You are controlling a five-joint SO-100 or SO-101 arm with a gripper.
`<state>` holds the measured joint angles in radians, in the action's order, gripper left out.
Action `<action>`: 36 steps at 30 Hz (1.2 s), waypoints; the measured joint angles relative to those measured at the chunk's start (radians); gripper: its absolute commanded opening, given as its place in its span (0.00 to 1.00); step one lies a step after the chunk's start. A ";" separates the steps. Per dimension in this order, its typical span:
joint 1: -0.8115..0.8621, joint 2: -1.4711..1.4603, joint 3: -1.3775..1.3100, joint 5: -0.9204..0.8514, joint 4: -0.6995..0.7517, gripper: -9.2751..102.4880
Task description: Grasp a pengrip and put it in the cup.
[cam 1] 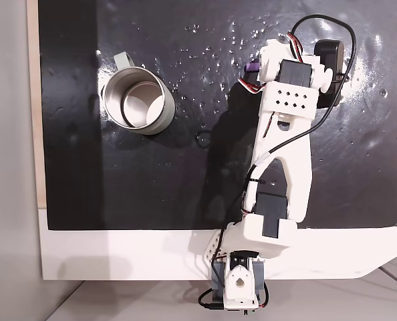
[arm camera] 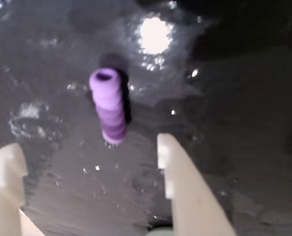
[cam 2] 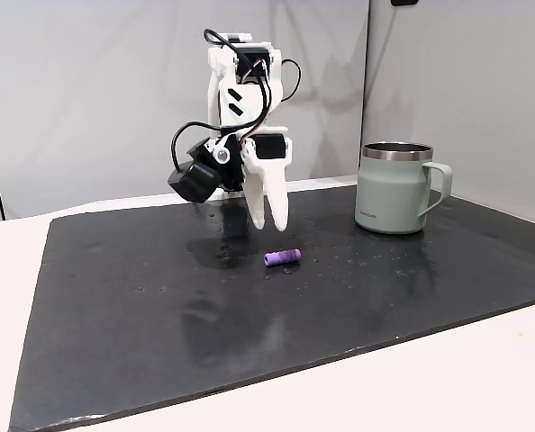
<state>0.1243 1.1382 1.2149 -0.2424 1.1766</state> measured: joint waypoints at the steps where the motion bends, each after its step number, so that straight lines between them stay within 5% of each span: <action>1: 0.000 -0.014 -0.012 0.008 -0.002 0.32; 15: -0.015 -0.215 -0.178 0.060 -0.038 0.28; 36: -0.023 -0.288 -0.242 0.075 -0.038 0.08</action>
<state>0.1012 0.8498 0.9725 -0.1672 1.1382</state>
